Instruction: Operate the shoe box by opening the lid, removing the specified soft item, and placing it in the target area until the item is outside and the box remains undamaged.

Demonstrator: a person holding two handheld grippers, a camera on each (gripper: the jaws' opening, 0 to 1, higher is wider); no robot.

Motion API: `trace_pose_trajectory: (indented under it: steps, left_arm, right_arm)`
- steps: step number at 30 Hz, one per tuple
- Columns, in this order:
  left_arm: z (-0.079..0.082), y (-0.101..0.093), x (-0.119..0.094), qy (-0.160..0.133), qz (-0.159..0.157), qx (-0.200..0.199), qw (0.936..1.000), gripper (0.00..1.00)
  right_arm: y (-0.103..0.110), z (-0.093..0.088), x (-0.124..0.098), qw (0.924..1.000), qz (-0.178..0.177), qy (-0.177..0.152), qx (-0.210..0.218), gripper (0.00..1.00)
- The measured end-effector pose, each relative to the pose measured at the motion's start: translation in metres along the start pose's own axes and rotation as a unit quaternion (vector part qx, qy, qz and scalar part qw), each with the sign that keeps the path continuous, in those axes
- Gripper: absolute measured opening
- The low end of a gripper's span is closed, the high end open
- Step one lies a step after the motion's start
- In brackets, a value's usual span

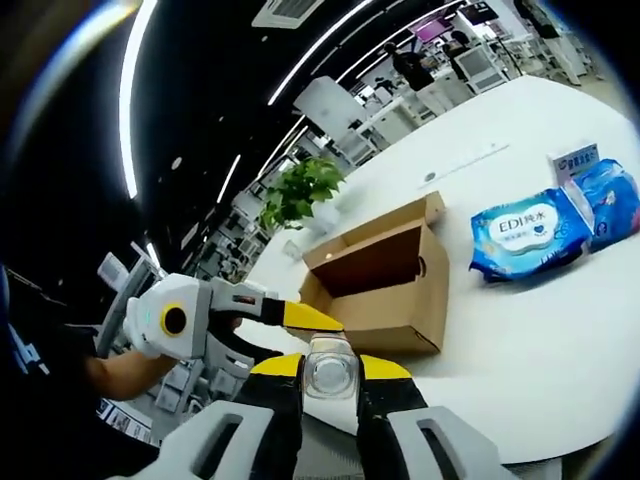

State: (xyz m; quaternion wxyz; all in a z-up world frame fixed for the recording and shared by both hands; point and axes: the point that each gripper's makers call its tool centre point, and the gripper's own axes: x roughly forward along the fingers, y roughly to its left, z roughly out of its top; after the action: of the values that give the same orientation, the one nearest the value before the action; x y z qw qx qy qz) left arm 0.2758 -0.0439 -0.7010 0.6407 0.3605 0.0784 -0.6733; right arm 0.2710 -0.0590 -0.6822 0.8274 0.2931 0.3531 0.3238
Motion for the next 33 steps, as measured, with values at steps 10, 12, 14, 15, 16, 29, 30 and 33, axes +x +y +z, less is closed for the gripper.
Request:
trace_pose_trajectory:
  steps: [10,12,14,15,16,29,30,33]
  left_arm:
    - [-0.005,0.006,-0.001,0.008,0.013,-0.01,0.9998,0.22]
    - [-0.007,0.008,-0.002,0.006,0.016,-0.024,0.9996,0.26]
    - [-0.009,0.011,-0.005,0.002,0.024,-0.034,0.9991,0.3]
    - [-0.01,0.012,-0.006,0.0,0.025,-0.042,0.9988,0.33]
    - [-0.011,0.012,-0.007,0.0,0.027,-0.045,0.9986,0.34]
    - [-0.027,0.02,-0.019,0.002,0.057,-0.124,0.9906,0.48]
    - [-0.028,0.021,-0.021,0.0,0.06,-0.134,0.9891,0.49]
    - [-0.031,0.022,-0.025,-0.002,0.069,-0.153,0.9859,0.53]
  right_arm:
    - [-0.002,0.007,0.0,0.9999,-0.009,0.0,-0.011,0.15]
    - [-0.003,0.009,0.0,0.9998,-0.009,-0.001,-0.016,0.15]
    - [-0.003,0.012,0.0,0.9997,-0.01,-0.001,-0.022,0.15]
    - [-0.004,0.013,0.0,0.9996,-0.012,-0.001,-0.025,0.15]
    - [-0.004,0.014,0.0,0.9995,-0.012,-0.001,-0.028,0.15]
    - [-0.004,0.037,-0.003,0.9937,-0.014,-0.004,-0.112,0.15]
    - [-0.004,0.038,-0.003,0.9931,-0.015,-0.004,-0.117,0.15]
    - [-0.005,0.045,-0.005,0.9891,-0.015,-0.002,-0.146,0.15]
